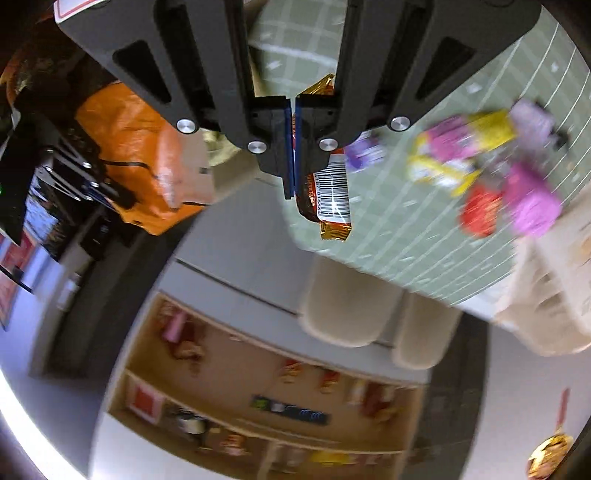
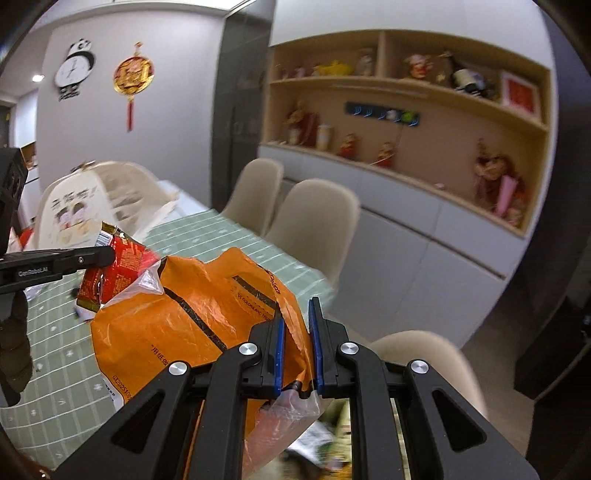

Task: Collect trash
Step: 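Carry the red packet and orange bag over the trash bag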

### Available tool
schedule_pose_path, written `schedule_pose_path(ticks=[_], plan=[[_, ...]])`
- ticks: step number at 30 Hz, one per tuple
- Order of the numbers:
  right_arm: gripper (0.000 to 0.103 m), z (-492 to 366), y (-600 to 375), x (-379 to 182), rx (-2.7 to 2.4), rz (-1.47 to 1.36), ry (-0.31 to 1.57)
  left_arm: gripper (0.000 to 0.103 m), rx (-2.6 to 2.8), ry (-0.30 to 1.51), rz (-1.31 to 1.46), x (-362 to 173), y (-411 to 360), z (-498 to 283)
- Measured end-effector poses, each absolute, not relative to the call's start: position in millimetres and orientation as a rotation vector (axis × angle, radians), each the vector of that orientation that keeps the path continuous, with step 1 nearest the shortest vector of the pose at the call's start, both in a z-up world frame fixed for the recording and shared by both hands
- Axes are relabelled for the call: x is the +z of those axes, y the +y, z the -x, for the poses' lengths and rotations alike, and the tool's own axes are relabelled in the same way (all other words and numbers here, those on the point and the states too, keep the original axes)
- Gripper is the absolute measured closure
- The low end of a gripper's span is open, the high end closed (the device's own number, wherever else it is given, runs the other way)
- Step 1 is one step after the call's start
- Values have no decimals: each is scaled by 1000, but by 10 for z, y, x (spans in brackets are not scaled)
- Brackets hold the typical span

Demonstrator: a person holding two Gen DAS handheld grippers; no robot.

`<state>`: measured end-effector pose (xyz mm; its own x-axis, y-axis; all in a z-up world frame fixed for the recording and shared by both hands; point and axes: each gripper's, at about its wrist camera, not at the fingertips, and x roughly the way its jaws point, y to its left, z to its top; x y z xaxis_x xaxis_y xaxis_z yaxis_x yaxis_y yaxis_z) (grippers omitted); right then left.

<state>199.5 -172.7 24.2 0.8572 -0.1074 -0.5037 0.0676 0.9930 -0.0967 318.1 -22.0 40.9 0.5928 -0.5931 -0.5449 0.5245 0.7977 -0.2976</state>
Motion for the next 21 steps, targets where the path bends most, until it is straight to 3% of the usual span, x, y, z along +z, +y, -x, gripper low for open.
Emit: schedule_pose_path(ticks=[10,21], plan=[[90,-1566,-2758,110,-313,38,557,103,-904,702,40,417,-1591,-3016],[90,-1455,-3428,-308,-403,-6,628,103,-998,907,-1,-239,-2390,-2977]])
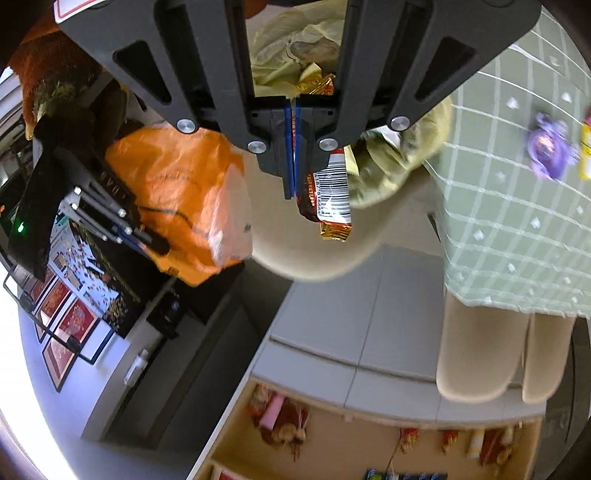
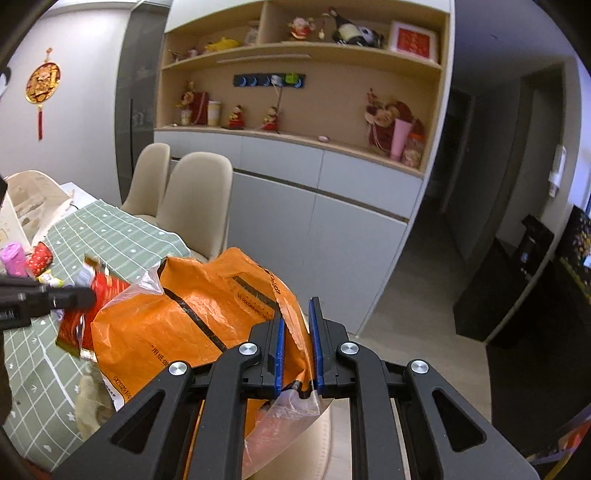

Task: Collect trash
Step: 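Carry the red packet and orange bag over the trash bag, then open both grippers to drop the packet and orange bag into the trash bag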

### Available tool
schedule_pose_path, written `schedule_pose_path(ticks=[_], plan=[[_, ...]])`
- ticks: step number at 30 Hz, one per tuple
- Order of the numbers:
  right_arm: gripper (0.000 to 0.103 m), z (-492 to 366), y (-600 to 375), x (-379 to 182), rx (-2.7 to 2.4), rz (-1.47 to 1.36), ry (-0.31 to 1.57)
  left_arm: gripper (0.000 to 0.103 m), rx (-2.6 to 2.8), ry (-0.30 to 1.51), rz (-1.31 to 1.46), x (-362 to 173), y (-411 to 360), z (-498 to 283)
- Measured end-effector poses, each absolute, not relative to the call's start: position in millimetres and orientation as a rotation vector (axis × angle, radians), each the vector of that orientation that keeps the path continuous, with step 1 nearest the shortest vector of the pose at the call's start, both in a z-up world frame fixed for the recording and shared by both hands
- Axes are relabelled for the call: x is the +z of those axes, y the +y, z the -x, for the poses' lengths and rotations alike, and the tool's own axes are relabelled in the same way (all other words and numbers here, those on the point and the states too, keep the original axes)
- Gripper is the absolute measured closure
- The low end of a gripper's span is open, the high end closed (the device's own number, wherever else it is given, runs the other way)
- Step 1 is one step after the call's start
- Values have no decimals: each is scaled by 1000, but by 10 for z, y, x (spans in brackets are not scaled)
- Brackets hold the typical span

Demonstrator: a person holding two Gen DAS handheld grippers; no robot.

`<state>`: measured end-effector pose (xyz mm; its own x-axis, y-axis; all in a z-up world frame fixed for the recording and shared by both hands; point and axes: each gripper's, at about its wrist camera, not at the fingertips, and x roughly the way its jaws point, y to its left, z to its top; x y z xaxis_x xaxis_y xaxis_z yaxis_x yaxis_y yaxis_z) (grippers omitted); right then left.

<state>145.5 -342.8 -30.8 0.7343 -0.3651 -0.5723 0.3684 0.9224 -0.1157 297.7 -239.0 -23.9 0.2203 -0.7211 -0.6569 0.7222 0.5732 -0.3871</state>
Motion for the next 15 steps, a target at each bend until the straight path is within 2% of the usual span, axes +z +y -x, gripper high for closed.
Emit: schedule_pose_path(ticks=[4,8,9,15], plan=[[90,-1508,-3521,-459,-395,-23,651,102,-990,1014,-6,-581,-2455,-3002],[90,-1590,-3504,-594,-368,-37,675,78,-964,1096,-4,-841,-2472,-3057],[90,-1625,-3485,-632,-358,-37,682,76,-953,1101,2,-865,-2451,-3055],[90,-1901,-3286,-954,-283,-29,750,73,-855,1072,25,-816,-2152,-3173]])
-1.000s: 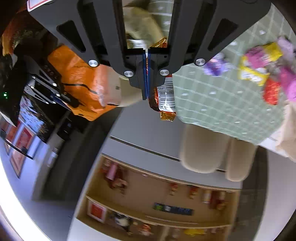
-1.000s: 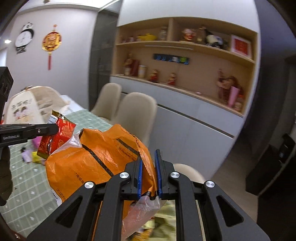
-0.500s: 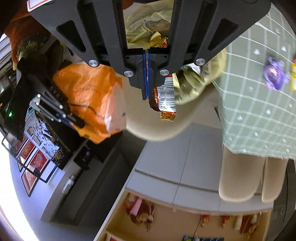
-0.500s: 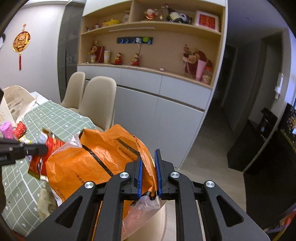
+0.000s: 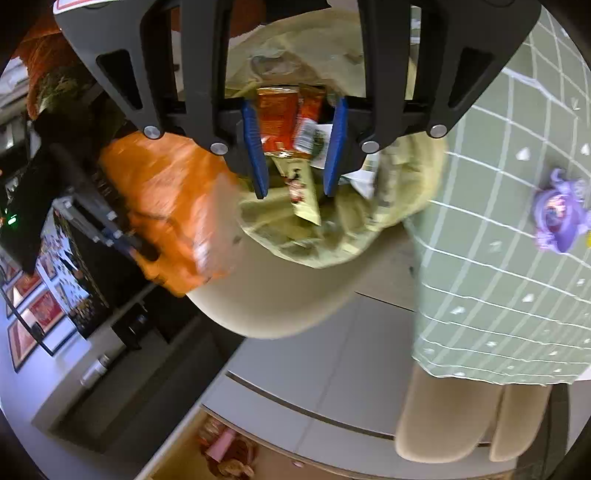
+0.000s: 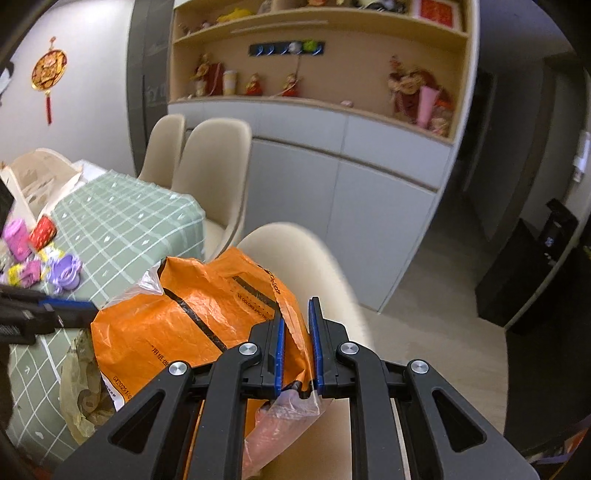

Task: Collect trash
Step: 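Open both grippers to drop the packet and orange bag into the trash bag, then move both grippers back to the remaining trash on the table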

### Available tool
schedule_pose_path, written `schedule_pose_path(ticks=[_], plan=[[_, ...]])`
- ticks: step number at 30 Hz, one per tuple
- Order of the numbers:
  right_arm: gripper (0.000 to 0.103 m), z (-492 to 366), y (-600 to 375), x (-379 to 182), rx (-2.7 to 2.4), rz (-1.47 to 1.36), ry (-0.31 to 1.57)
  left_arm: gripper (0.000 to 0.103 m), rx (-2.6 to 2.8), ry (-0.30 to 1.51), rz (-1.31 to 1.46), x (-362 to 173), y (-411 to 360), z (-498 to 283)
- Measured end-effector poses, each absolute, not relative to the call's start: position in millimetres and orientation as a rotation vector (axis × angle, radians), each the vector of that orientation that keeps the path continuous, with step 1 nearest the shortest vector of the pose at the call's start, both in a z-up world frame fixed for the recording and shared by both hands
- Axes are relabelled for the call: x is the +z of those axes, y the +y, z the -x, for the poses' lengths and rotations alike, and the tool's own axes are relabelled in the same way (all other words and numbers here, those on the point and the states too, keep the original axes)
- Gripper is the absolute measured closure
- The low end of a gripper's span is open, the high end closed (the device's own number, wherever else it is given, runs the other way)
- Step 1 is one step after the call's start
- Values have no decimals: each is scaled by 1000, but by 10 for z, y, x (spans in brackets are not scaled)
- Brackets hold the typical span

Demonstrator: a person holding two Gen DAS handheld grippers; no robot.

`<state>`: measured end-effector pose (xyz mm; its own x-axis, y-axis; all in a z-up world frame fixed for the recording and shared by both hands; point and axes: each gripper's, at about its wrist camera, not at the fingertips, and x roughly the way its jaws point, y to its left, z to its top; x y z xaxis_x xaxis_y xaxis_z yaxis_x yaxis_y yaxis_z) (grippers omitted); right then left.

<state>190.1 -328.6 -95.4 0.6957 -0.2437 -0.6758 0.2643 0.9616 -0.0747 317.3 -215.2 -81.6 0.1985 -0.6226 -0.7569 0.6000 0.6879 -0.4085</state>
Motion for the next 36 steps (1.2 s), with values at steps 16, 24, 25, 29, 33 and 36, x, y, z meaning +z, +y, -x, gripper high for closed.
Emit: schedule_pose_path(ticks=[16,24,25,29,33,36], plan=[[90,-2566,-2728,-2048,-135,51,1109,65,-726,1032,28,-680,-1643,-3081],[81,-2312,-3044,-1720,-145,-137,989,53,-711,1026,40,-737,-1527,-3113],[79,-2284,-3060,-1667,-143,-154,970,53,-710,1023,37,-739,-1516,-3116],[67,-2118,-3081,-1432,-167,-202,890,52,-707,1012,26,-752,-1450,-3120],[63,-1997,-3023,-1252,-192,-232,829,52,-699,1028,31,-805,-1322,-3144],[62,-1985,-2891,-1128,-147,-285,784,52,-681,1037,41,-848,-1157,-3164]])
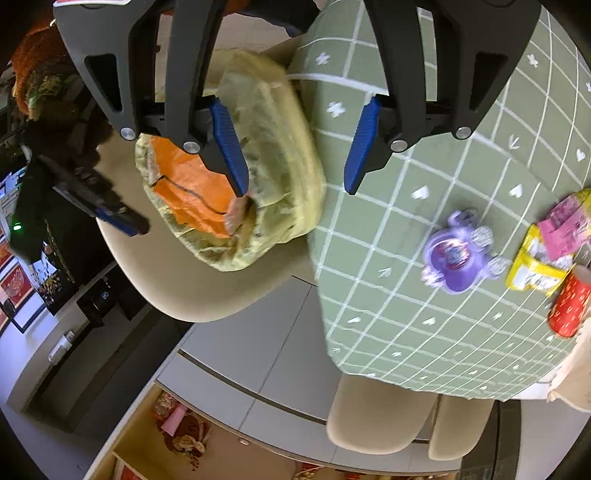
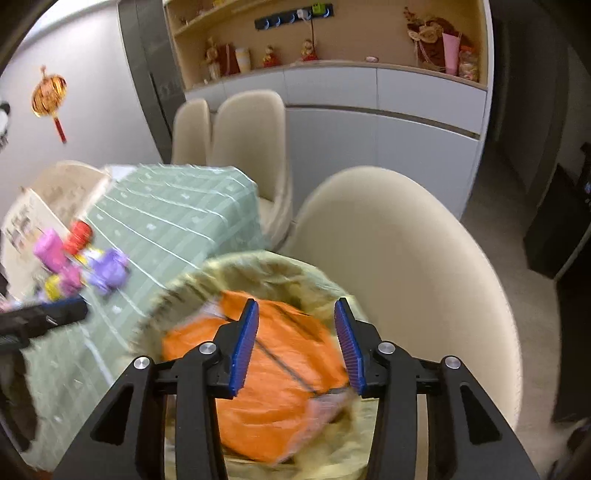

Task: Collect trash
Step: 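Move both grippers back to the remaining trash on the table, then grasp the black strap wrapper with the left gripper while the right grasps the yellow snack bar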

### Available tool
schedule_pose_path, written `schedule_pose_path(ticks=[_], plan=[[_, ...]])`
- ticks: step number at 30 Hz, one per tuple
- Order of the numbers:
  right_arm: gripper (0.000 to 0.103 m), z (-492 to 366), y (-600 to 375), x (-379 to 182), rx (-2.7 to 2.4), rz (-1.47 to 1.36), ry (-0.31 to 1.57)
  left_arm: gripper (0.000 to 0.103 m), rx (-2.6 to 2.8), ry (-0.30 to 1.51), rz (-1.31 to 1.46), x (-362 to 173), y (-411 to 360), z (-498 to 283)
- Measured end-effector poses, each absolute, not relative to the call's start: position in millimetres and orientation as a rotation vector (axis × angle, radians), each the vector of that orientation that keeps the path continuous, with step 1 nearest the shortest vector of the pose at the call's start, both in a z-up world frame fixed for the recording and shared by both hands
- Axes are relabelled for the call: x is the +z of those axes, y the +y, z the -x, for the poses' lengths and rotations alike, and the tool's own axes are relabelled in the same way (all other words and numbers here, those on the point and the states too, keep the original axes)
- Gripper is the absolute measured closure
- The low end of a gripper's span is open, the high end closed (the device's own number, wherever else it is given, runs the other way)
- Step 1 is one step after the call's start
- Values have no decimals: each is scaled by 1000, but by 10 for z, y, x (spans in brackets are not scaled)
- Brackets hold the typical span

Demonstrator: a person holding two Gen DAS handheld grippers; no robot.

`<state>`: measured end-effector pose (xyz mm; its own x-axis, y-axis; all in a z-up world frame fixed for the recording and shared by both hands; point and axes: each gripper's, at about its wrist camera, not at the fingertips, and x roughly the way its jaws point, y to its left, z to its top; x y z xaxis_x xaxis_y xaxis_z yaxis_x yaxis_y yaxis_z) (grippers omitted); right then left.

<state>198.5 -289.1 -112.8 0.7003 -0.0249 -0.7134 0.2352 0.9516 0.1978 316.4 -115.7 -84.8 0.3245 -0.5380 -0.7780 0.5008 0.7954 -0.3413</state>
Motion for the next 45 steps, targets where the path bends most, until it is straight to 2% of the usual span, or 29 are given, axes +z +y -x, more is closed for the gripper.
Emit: schedule_pose_path(ticks=[8,22,28,34,37,39,41,42,45], plan=[[62,-2289,-2204,-884,-21,-279,712,52,-556,1007,81,-835,-357,-3263],[62,-3049,-742,-999,196,-183,775,52,-79,924,340,-953,2088,-3689],[62,-3270,-451,-1076,203,-151,810,52,52,923,434,-1134,2805,-4033],[62,-3500,-288,-1178,207,-148,846,52,126,978,520,-1400,2994,-4392],[62,-3646,-154,-1247,229,-127,867,53,143,985,476,-1435,2928,-4499],[62,-3772,-45,-1310,250,-101,890,60,123,1001,463,-1460,2880,-4555],[62,-3903,79,-1365,281,-77,908,62,104,998,429,-1461,2831,-4559],[62,-3973,141,-1385,299,-61,914,67,80,998,410,-1453,2789,-4567],[62,-4139,306,-1426,341,-21,915,68,8,1003,374,-1440,2696,-4506]])
